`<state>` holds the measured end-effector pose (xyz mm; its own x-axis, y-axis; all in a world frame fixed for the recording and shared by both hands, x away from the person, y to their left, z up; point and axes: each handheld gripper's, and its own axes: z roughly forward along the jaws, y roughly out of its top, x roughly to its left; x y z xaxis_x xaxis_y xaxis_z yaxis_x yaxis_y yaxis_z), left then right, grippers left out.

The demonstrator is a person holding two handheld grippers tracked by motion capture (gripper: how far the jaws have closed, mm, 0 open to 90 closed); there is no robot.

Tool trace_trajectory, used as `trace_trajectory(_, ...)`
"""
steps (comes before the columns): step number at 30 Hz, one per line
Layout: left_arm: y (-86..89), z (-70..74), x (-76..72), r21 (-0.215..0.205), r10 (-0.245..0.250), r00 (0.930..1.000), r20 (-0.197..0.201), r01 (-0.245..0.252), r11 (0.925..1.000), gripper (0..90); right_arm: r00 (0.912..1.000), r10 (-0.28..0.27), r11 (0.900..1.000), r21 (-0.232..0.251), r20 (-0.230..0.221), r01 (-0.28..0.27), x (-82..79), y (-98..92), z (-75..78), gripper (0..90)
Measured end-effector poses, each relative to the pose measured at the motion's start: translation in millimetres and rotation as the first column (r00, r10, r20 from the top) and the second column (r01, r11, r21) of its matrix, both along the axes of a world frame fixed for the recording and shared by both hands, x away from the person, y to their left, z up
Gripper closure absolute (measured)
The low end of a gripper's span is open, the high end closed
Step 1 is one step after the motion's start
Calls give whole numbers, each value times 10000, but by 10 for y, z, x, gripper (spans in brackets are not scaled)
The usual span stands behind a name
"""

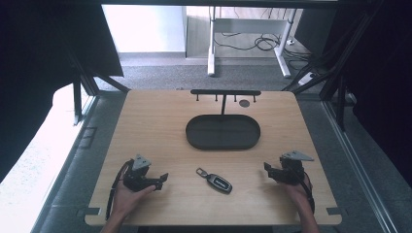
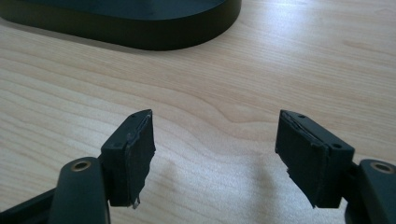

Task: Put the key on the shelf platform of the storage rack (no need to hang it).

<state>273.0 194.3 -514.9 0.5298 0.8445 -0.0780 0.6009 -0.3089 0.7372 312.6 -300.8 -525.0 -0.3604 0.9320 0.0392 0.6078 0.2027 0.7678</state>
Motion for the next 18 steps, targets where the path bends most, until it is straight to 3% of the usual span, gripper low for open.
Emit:
trace_trajectory(5, 15, 8, 5, 23, 44, 10000, -2, -44, 10000, 130, 9998, 174, 9997, 157, 134, -176, -22, -46, 33, 324)
trace_trajectory(18, 3, 27, -20, 22, -227, 9995, -217, 228, 9997, 154, 9985, 534, 9978, 398, -85, -530, -28, -98, 96, 329)
